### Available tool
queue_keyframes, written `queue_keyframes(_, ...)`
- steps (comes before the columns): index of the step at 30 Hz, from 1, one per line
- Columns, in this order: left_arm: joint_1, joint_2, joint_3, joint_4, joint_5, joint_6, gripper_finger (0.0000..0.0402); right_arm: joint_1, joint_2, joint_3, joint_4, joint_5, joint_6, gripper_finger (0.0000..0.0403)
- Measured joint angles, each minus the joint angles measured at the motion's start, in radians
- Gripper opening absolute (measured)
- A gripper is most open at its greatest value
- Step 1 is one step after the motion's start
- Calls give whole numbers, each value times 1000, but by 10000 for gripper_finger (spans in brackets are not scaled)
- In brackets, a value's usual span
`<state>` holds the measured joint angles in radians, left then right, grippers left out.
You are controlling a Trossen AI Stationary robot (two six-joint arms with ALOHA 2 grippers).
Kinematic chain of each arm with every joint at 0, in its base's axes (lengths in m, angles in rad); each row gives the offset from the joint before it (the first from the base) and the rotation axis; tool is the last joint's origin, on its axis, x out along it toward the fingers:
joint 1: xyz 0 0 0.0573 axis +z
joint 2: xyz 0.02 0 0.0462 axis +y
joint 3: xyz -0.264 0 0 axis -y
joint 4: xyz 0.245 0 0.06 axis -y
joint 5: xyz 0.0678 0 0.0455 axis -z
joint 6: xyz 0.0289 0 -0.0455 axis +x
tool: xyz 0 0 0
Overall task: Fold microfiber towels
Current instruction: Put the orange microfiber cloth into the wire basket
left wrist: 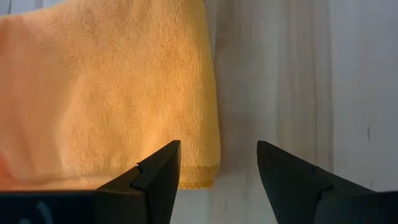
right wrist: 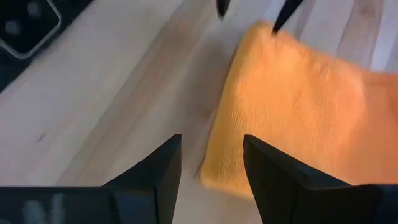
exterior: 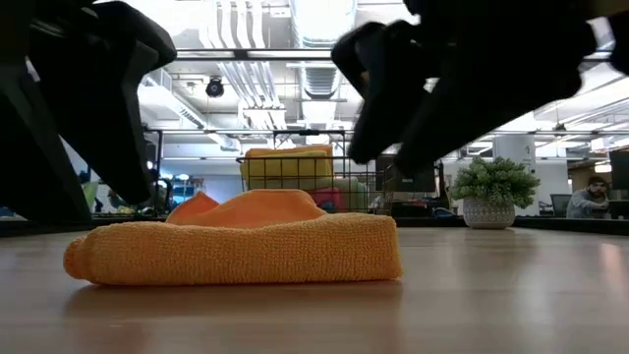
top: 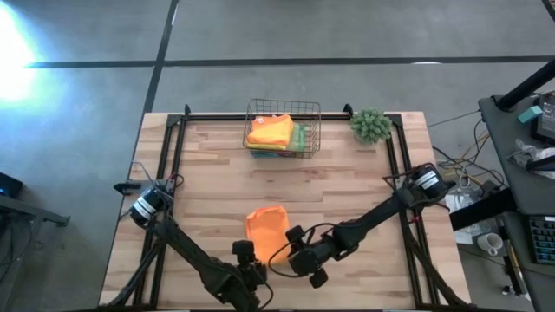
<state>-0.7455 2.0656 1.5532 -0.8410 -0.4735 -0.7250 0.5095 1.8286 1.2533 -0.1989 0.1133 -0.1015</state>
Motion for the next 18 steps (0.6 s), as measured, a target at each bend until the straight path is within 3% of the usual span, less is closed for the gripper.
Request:
queue_keyframes(8,14,1,-30,4,-4,0,196,-16,56,0,25,29,-17,162)
queue_keyframes(12,20,1,-54,25,-6,0,196,-26,69,5,24,125,-22,162)
queue_keyframes(18,24,1,-87,100,6,0,196,-43,72,19,21,32,54,162)
